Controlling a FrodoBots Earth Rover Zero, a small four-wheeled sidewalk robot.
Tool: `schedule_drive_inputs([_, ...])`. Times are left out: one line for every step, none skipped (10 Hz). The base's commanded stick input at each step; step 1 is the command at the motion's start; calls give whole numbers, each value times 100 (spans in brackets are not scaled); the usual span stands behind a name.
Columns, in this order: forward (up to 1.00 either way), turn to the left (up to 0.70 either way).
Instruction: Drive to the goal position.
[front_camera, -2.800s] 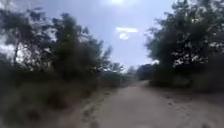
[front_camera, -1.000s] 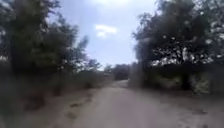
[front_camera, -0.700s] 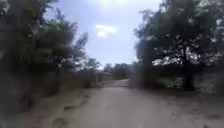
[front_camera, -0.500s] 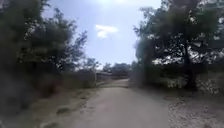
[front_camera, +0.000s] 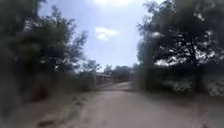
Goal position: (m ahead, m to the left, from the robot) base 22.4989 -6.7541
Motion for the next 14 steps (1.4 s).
schedule_drive_inputs([85,0])
schedule_drive_inputs([85,0])
schedule_drive_inputs([85,0])
schedule_drive_inputs([85,0])
schedule_drive_inputs([85,0])
schedule_drive_inputs([85,0])
schedule_drive_inputs([85,0])
schedule_drive_inputs([85,0])
schedule_drive_inputs([85,0])
schedule_drive_inputs([85,0])
schedule_drive_inputs([85,0])
schedule_drive_inputs([85,0])
schedule_drive_inputs([85,0])
schedule_drive_inputs([85,0])
